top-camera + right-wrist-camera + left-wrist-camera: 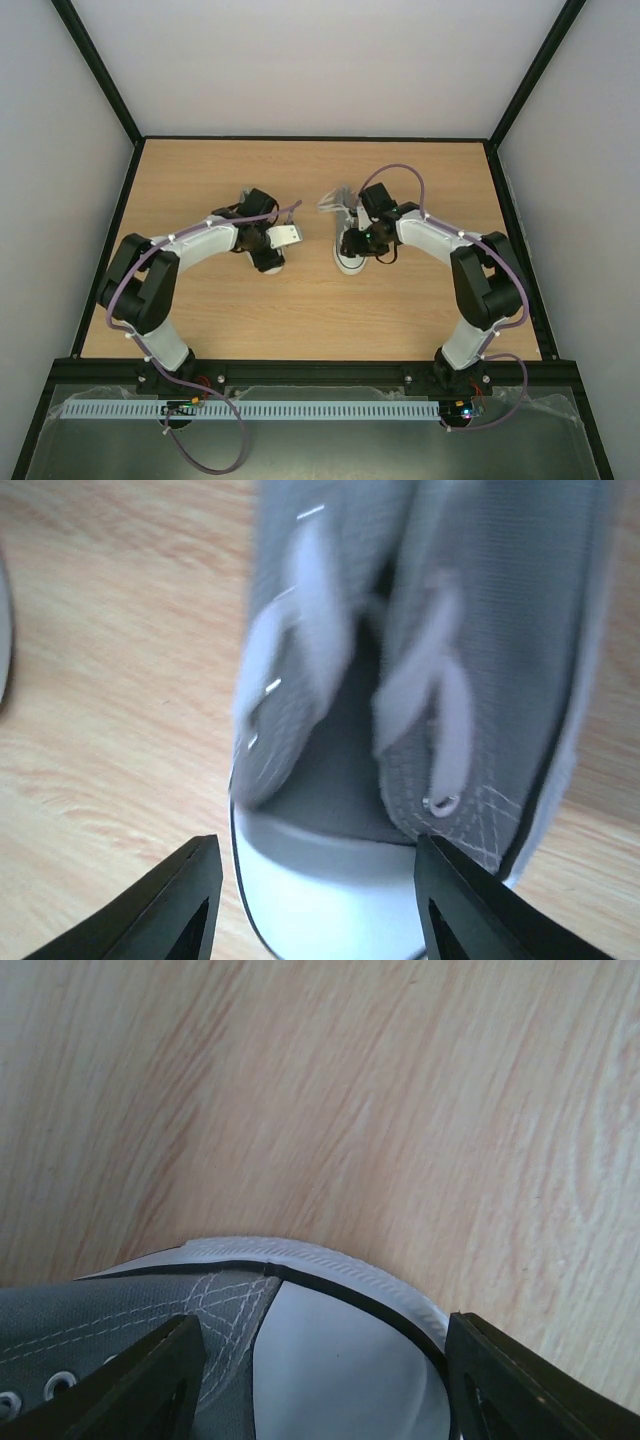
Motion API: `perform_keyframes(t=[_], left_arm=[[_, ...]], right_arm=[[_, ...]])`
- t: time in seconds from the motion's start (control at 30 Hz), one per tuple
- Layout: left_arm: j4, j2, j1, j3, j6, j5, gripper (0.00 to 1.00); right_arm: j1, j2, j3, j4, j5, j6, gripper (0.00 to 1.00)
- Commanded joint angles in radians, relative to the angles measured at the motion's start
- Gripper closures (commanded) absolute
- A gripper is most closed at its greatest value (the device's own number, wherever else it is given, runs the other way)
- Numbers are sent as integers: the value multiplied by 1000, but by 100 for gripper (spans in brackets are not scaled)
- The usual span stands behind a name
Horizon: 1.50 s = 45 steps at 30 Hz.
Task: Tie the shoes
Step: Adjust the shoe at the center of the board.
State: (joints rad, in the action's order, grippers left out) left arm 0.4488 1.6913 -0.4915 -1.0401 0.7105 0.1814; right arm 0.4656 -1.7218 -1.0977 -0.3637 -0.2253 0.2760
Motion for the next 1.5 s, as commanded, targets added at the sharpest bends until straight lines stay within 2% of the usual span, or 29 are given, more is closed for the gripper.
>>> perform_keyframes(t=[0.0, 0.23, 0.37, 0.5, 0.63, 0.7, 0.8, 0.9, 1.0, 1.17, 1.2, 1.3, 1.33, 1.37, 1.47], left_arm=[[-25, -22, 70, 15, -4, -69, 31], [-13, -34, 112, 25, 19, -54, 32], [19, -49, 130, 41, 65, -47, 33], [54, -76, 158, 67, 107, -42, 33], [83, -96, 186, 68, 119, -38, 33], [124, -112, 188, 42, 119, -7, 31], [201, -149, 188, -26, 146, 126, 26], [262, -146, 187, -110, 164, 220, 23], [280, -105, 188, -174, 132, 234, 23], [267, -96, 187, -166, 109, 247, 23], [266, -98, 188, -160, 110, 252, 23], [266, -102, 187, -152, 110, 258, 23], [266, -103, 188, -151, 110, 258, 23], [266, -106, 187, -148, 110, 257, 23], [262, -115, 187, -139, 107, 257, 23]], right_arm=[[37, 23, 24, 6, -77, 1, 46], [31, 70, -73, -91, 38, -63, 46], [-17, 78, -135, -123, 91, -65, 45], [-111, 86, -148, -84, 176, 6, 42], [-182, 106, -92, -6, 247, 66, 42], [-197, 121, -68, 10, 243, 73, 42], [-213, 150, -40, 21, 230, 69, 41], [-216, 150, -48, -28, 172, 35, 40], [-216, 163, -27, -79, 127, 33, 40], [-216, 256, 85, -61, 119, 89, 36], [-216, 264, 105, -50, 118, 96, 31], [-216, 258, 154, -11, 59, 106, 4], [-214, 250, 163, -1, 35, 107, 0], [-214, 241, 173, 8, 15, 107, 1], [-215, 213, 186, 36, 37, 93, 16]])
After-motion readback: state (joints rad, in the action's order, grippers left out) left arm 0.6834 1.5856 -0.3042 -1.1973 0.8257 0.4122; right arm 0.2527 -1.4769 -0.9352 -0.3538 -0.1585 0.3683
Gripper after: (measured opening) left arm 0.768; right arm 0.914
